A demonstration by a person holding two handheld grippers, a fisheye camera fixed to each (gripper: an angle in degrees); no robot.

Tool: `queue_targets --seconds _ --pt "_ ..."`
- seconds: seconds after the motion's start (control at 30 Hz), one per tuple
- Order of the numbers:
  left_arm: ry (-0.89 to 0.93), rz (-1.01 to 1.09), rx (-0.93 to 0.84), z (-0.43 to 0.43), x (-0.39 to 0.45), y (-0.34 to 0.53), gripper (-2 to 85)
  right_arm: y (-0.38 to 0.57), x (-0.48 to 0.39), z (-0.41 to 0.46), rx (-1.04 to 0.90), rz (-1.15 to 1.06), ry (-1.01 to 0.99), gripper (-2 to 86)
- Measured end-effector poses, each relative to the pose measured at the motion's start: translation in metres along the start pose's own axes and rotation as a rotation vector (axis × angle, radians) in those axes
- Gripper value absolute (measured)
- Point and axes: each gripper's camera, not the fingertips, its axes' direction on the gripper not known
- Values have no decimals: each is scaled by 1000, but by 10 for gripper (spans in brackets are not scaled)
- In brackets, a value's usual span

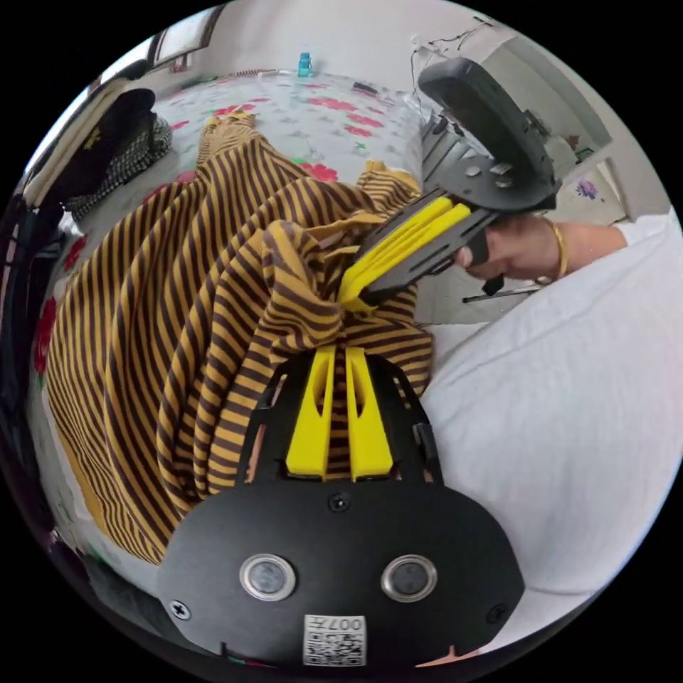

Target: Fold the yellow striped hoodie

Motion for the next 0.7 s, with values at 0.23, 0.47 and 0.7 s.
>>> queue_targets --seconds 0.23,0.47,0.7 --pt "-33 -135 16 -16 -15 17 -7 7 69 -96 221 77 192 24" --pt "-214 -579 67 -97 -46 121 -9 12 95 -79 163 43 147 69" --pt "-344 -1191 237 -157 -63 249 1 -16 58 -47 90 -185 186 90"
